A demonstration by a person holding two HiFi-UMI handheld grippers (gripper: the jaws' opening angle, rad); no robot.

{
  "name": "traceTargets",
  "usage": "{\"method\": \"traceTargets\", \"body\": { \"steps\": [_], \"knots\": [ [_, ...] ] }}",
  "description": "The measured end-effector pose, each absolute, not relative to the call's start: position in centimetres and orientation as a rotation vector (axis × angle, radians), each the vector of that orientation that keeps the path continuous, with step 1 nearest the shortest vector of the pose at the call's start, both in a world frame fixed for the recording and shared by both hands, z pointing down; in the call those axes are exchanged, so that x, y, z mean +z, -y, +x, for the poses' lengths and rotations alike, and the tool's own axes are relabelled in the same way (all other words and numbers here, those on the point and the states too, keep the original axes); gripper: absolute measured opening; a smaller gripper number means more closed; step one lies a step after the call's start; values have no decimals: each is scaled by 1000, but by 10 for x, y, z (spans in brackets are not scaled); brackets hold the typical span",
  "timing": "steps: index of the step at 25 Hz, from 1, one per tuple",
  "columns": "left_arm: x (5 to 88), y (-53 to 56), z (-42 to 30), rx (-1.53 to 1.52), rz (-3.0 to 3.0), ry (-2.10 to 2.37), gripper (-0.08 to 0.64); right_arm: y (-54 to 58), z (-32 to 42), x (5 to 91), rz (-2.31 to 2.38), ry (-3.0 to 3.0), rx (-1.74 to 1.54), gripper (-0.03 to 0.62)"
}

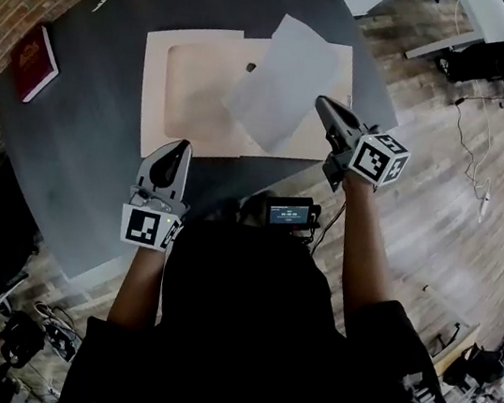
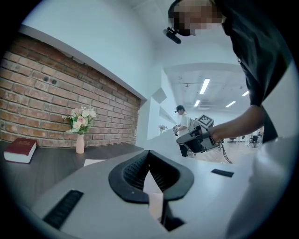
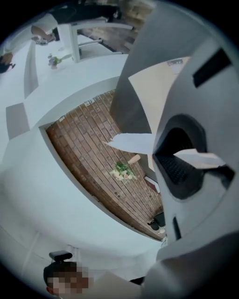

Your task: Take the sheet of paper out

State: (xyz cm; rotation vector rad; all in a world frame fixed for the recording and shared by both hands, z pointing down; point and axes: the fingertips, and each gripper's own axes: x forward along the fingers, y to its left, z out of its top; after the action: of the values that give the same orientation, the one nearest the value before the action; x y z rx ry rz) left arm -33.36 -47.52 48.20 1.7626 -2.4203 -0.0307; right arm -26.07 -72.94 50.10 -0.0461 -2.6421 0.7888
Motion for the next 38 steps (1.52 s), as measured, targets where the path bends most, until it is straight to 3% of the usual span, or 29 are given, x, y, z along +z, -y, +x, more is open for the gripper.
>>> {"method": "traceTargets", "body": {
  "steps": [14,25,38],
  "knots": [
    [409,442,-241,-19,1801,2554,-5,661,-137,391,-40,2996,311,2],
    [395,383,-120,-49,1757,2560,-5,588,-24,389,-76,3044,317,2],
    [385,321,-64,-103,1743,2535,-5,533,44,394,-12,3116,263,2]
  ]
}}
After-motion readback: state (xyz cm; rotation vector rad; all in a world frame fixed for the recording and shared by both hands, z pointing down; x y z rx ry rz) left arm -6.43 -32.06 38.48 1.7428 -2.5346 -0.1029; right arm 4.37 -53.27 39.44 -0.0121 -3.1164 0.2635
